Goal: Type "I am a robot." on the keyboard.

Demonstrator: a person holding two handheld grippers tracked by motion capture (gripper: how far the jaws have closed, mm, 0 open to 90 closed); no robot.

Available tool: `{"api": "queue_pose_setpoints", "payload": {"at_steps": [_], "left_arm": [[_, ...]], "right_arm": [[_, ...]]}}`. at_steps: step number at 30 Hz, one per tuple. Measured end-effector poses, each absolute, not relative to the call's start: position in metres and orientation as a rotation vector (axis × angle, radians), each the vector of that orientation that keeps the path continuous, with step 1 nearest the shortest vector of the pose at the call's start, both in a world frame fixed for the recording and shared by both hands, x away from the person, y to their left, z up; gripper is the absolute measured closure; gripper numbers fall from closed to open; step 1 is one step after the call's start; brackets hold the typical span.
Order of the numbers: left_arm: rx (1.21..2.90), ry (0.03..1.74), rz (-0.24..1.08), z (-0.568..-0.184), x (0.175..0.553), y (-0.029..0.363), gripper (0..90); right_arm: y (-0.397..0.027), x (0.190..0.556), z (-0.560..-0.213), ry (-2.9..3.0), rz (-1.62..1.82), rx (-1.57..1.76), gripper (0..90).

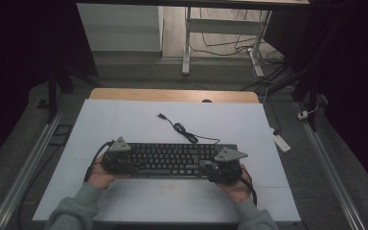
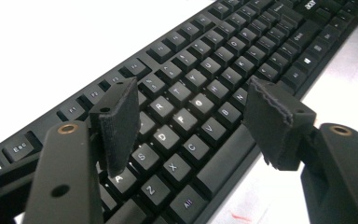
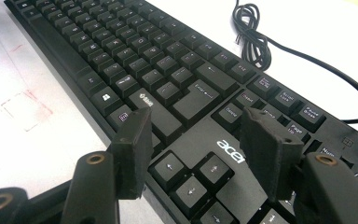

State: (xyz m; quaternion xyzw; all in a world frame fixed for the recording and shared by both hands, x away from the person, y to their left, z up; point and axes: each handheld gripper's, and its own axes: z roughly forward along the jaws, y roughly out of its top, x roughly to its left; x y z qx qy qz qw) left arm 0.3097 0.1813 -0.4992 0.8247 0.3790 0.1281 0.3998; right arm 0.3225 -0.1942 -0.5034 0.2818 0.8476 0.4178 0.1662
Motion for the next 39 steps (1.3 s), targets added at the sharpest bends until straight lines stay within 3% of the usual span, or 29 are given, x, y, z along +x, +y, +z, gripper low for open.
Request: {"api": "queue_pose_setpoints", "payload": {"at_steps": [9, 25, 39], "left_arm": [[2.070, 0.978, 0.334, -0.499, 0.320, 0.180, 48.7], [2.108, 1.036, 0.304, -0.511, 0.338, 0.175, 86.6], [2.144, 1.042, 0.298, -0.519, 0.345, 0.167, 88.9]], "right_arm": [[-0.194, 0.322, -0.504, 2.414, 1.189, 0.804, 44.0], [-0.194, 0.323, -0.504, 2.417, 1.182, 0.801, 44.0], [-0.194, 0.322, -0.505, 2.421, 1.174, 0.806, 44.0]]}}
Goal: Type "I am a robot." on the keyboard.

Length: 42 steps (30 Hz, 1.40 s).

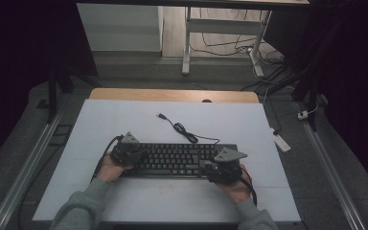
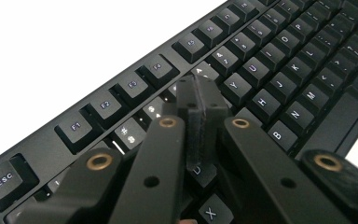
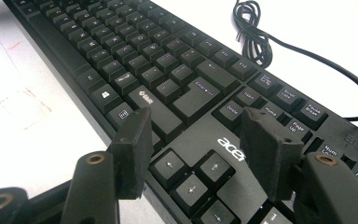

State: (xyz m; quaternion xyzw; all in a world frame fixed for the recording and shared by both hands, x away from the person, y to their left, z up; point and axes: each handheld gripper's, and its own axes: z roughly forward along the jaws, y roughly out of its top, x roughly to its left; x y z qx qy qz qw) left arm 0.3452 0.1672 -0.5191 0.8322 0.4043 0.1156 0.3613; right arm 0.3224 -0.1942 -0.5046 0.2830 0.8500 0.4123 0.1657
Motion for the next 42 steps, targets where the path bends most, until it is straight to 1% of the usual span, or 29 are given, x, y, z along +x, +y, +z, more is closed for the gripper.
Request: {"api": "queue_pose_setpoints", "payload": {"at_steps": [17, 25, 27, 30, 39, 42], "left_arm": [[2.162, 1.048, 0.298, -0.523, 0.346, 0.165, 88.9], [2.141, 1.035, 0.310, -0.521, 0.344, 0.166, 87.9], [2.130, 1.026, 0.310, -0.519, 0.343, 0.167, 84.9], [2.113, 1.015, 0.308, -0.516, 0.341, 0.169, 77.1], [2.098, 1.027, 0.309, -0.506, 0.333, 0.174, 39.2], [2.094, 1.046, 0.294, -0.503, 0.330, 0.176, 30.3]], "right_arm": [[-0.194, 0.322, -0.505, 2.419, 1.175, 0.806, 44.0], [-0.194, 0.322, -0.504, 2.417, 1.175, 0.805, 44.0], [-0.194, 0.322, -0.504, 2.417, 1.175, 0.804, 44.0], [-0.195, 0.322, -0.504, 2.417, 1.176, 0.806, 44.0], [-0.195, 0.322, -0.504, 2.413, 1.181, 0.805, 44.0], [-0.196, 0.322, -0.503, 2.413, 1.181, 0.808, 44.0]]}}
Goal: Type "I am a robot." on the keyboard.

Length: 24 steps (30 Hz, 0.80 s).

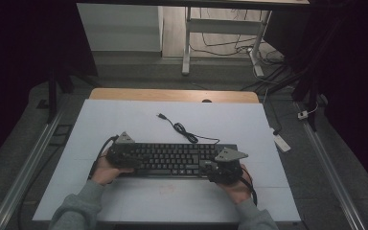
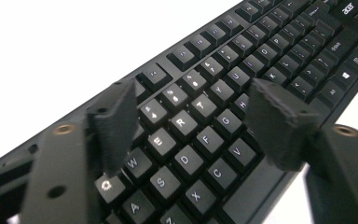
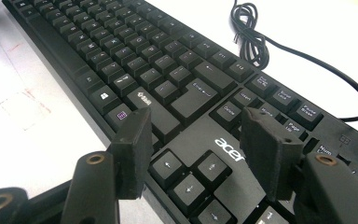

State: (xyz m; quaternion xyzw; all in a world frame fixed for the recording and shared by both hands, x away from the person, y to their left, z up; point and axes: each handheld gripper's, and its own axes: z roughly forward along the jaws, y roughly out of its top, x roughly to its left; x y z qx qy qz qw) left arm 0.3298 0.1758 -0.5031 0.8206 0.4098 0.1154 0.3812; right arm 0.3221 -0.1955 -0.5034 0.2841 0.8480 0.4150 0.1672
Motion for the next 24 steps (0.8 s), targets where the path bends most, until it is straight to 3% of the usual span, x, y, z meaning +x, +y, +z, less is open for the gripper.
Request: {"api": "queue_pose_setpoints", "payload": {"at_steps": [5, 24], "left_arm": [[2.081, 1.042, 0.286, -0.498, 0.325, 0.181, 25.4], [2.099, 1.026, 0.288, -0.496, 0.320, 0.187, 24.5]], "right_arm": [[-0.196, 0.323, -0.503, 2.408, 1.183, 0.811, 44.0], [-0.196, 0.323, -0.503, 2.409, 1.185, 0.801, 44.0]]}}
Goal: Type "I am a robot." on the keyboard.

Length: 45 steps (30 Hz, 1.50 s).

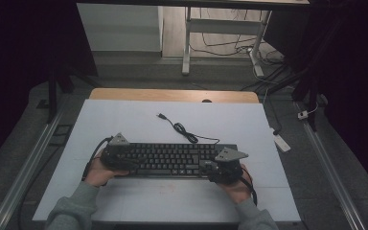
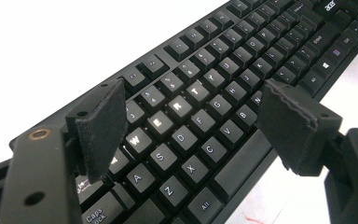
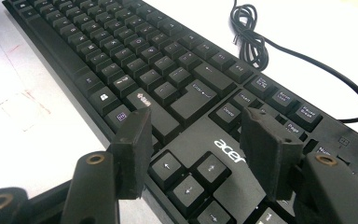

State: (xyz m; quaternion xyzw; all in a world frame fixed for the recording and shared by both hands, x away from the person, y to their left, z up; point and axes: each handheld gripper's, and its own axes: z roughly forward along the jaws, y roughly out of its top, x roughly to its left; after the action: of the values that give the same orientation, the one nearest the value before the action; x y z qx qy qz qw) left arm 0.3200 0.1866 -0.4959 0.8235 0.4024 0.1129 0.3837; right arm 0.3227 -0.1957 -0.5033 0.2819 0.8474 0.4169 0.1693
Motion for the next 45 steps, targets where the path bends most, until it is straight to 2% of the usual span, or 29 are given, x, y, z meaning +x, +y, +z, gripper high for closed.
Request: {"api": "queue_pose_setpoints", "payload": {"at_steps": [14, 21, 29, 39, 45], "left_arm": [[2.108, 1.026, 0.289, -0.497, 0.321, 0.186, 24.5], [2.118, 1.022, 0.288, -0.498, 0.321, 0.185, 24.4], [2.129, 1.013, 0.284, -0.498, 0.321, 0.183, 24.3], [2.135, 1.004, 0.286, -0.499, 0.321, 0.182, 24.2], [2.138, 1.002, 0.288, -0.499, 0.321, 0.181, 24.2]], "right_arm": [[-0.186, 0.325, -0.498, 2.400, 1.214, 0.779, 44.3], [-0.173, 0.328, -0.493, 2.398, 1.245, 0.754, 47.6], [-0.160, 0.335, -0.489, 2.414, 1.253, 0.754, 61.0], [-0.145, 0.345, -0.495, 2.504, 1.261, 0.740, 87.7], [-0.129, 0.349, -0.496, 2.538, 1.263, 0.700, 89.5]]}}
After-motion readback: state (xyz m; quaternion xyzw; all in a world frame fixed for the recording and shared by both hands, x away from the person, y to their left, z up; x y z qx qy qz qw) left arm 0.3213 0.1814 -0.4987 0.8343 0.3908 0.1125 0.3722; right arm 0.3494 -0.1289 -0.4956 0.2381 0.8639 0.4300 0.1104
